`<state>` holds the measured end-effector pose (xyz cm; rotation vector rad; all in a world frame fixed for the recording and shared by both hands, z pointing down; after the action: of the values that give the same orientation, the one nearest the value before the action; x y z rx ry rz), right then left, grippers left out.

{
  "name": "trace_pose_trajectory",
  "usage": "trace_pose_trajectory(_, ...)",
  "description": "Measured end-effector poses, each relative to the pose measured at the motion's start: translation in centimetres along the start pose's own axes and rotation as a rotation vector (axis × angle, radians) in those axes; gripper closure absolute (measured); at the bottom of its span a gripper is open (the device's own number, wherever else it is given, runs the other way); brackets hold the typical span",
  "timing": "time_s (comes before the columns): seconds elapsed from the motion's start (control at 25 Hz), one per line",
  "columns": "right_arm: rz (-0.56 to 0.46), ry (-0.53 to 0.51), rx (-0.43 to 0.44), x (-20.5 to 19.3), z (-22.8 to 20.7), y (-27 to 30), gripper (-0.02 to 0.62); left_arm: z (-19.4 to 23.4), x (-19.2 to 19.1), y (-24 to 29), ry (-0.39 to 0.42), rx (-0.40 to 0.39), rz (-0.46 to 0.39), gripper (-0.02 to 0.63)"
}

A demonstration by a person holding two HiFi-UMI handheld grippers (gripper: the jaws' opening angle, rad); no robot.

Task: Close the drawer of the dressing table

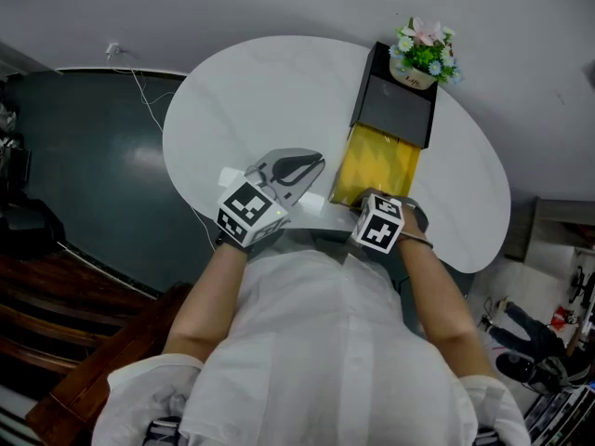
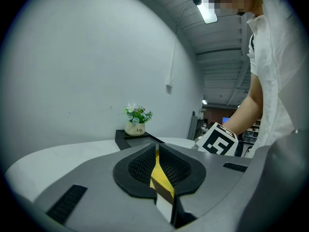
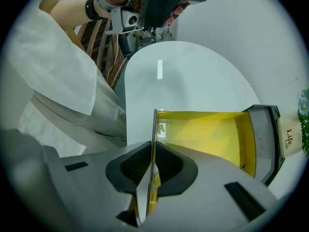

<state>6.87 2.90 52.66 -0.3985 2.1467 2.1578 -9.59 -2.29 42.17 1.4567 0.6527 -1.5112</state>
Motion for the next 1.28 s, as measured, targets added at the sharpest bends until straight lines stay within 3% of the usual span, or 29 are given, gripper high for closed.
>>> trace_pose_trajectory(1.28,0.006,0.009,0.060,0.5,-0.3,-1.7,0.574,0.1,0.7,1.1,0.001,-0.015,0.002,0.586)
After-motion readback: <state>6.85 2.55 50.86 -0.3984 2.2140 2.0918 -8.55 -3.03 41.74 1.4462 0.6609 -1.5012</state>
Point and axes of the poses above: the fingertips, and each gripper's own axes: y forward along the fingers, z to its left, x out of its top, the point moved 8 cm from there along -y, backward along the fingers, and after that the axes turned 2 degrees about -y, right-handed, at the moved point
